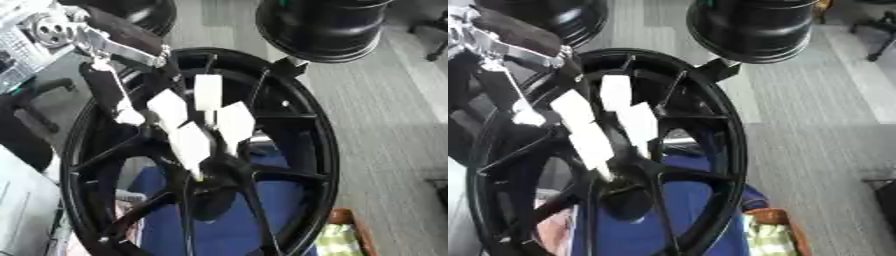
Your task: Pull the pin out of the wheel hub.
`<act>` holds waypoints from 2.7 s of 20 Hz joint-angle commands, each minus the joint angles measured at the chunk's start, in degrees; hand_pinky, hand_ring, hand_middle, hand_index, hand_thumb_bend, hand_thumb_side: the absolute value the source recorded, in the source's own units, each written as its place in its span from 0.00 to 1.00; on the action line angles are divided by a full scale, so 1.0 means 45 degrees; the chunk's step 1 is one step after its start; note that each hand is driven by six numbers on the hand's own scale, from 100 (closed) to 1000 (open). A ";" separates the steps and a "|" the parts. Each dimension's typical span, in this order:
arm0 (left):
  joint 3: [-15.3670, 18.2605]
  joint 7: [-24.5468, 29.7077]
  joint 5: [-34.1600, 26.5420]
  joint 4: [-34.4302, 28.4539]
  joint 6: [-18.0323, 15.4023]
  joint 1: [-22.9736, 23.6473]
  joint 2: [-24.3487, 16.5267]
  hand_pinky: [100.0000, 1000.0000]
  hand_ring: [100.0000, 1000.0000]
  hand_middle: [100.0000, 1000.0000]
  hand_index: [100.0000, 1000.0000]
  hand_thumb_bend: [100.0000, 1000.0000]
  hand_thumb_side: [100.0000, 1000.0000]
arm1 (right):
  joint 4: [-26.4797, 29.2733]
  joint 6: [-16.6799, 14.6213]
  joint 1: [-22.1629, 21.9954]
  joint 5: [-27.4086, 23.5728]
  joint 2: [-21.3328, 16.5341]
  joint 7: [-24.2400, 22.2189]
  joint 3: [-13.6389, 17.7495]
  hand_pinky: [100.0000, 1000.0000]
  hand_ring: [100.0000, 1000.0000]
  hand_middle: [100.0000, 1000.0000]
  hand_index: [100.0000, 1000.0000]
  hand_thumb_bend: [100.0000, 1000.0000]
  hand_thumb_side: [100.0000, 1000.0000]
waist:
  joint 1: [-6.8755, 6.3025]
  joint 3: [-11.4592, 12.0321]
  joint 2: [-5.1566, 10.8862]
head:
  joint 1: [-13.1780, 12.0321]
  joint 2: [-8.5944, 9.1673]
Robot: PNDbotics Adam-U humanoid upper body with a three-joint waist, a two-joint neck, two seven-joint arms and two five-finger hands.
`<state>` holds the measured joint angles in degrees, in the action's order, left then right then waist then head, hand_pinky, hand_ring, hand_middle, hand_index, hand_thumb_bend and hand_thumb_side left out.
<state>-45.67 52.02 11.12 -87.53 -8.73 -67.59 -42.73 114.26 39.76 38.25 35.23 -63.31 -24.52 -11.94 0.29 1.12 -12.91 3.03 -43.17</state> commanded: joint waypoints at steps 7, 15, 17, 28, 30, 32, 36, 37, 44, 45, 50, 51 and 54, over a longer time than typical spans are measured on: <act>0.1062 -0.0011 0.0806 -0.1230 -0.0192 0.0006 -0.0596 0.51 0.47 0.31 0.42 0.00 0.00 | 0.0074 -0.0028 0.0136 -0.0113 -0.0364 0.0131 0.0371 0.88 0.87 0.81 0.87 0.00 0.00 | 0.0043 -0.0001 0.0251 | 0.0034 0.0140; 0.3973 -0.0498 0.1113 -0.2778 -0.0442 0.1617 -0.2457 0.55 0.48 0.32 0.44 0.00 0.00 | 0.0074 0.0044 -0.0084 -0.0141 -0.0495 0.0325 0.0527 0.88 0.87 0.81 0.87 0.00 0.00 | 0.0025 0.0088 0.0201 | 0.0249 0.0229; 0.5214 -0.1138 0.1445 -0.2810 -0.0301 0.2667 -0.3195 0.57 0.49 0.33 0.45 0.00 0.00 | 0.0074 0.0086 -0.0221 -0.0152 -0.0580 0.0413 0.0613 0.88 0.87 0.81 0.87 0.00 0.00 | 0.0008 0.0129 0.0174 | 0.0318 0.0242; 1.0054 -0.2927 0.1869 -0.1673 -0.0328 0.6717 -0.4543 0.61 0.52 0.36 0.48 0.00 0.00 | 0.0074 0.0344 -0.0972 -0.0385 -0.0908 0.1019 0.1060 0.88 0.87 0.81 0.87 0.00 0.00 | 0.0009 0.0476 0.0064 | 0.0644 0.0287; 1.0451 -0.3011 0.1954 -0.1436 -0.0247 0.7064 -0.4518 0.62 0.52 0.37 0.49 0.00 0.00 | 0.0074 0.0369 -0.1015 -0.0435 -0.0907 0.1106 0.1101 0.88 0.87 0.81 0.87 0.00 0.00 | 0.0017 0.0519 0.0072 | 0.0682 0.0272; 1.0633 -0.2960 0.2013 -0.1400 -0.0259 0.7262 -0.4408 0.62 0.52 0.37 0.49 0.00 0.00 | 0.0074 0.0399 -0.1011 -0.0480 -0.0898 0.1153 0.1128 0.88 0.87 0.81 0.87 0.00 0.00 | 0.0038 0.0529 0.0095 | 0.0671 0.0187; 1.0547 -0.2562 0.1773 -0.1664 -0.0422 0.7456 -0.4259 0.64 0.56 0.43 0.55 0.00 0.00 | 0.0074 0.0391 -0.0940 -0.0524 -0.0873 0.1194 0.1174 0.88 0.87 0.81 0.87 0.00 0.00 | 0.0088 0.0511 0.0143 | 0.0555 0.0050; 1.0516 -0.2467 0.1749 -0.1752 -0.0451 0.7479 -0.4245 0.68 0.61 0.51 0.64 0.03 0.00 | 0.0074 0.0378 -0.0921 -0.0533 -0.0857 0.1191 0.1174 0.88 0.87 0.81 0.86 0.00 0.00 | 0.0096 0.0508 0.0152 | 0.0542 0.0063; 1.0546 -0.2828 0.2334 -0.2052 -0.0456 0.7504 -0.4133 0.81 0.82 0.78 0.86 0.44 0.40 | 0.0074 0.0349 -0.0944 -0.0562 -0.0820 0.1195 0.1145 0.88 0.87 0.81 0.87 0.00 0.00 | 0.0075 0.0499 0.0174 | 0.0529 0.0154; 1.0533 -0.2912 0.2384 -0.2063 -0.0471 0.7480 -0.4118 0.80 0.81 0.77 0.86 0.43 0.40 | 0.0074 0.0347 -0.0951 -0.0569 -0.0822 0.1193 0.1139 0.88 0.87 0.81 0.87 0.00 0.00 | 0.0071 0.0493 0.0177 | 0.0533 0.0155; 1.0276 -0.3587 0.2327 -0.2376 -0.0731 0.7130 -0.4056 0.75 0.73 0.66 0.78 0.32 0.33 | 0.0074 0.0318 -0.0904 -0.0578 -0.0813 0.1207 0.1129 0.88 0.87 0.81 0.87 0.00 0.00 | 0.0039 0.0442 0.0209 | 0.0537 0.0149; 1.0108 -0.3723 0.2195 -0.2539 -0.0846 0.7019 -0.4050 0.74 0.72 0.65 0.77 0.30 0.33 | 0.0074 0.0291 -0.0875 -0.0587 -0.0805 0.1197 0.1110 0.88 0.87 0.81 0.87 0.00 0.00 | 0.0035 0.0425 0.0216 | 0.0528 0.0155; 0.9309 -0.3804 0.1720 -0.3298 -0.1252 0.6630 -0.4099 0.73 0.70 0.62 0.75 0.28 0.33 | 0.0074 0.0206 -0.0735 -0.0603 -0.0772 0.1125 0.1031 0.88 0.87 0.81 0.87 0.00 0.00 | 0.0032 0.0345 0.0238 | 0.0463 0.0165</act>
<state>-3.13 35.30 19.74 -100.63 -13.66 -36.77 -59.85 114.26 40.95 34.07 32.64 -64.87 -19.46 -7.84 0.52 2.64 -13.04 5.34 -42.77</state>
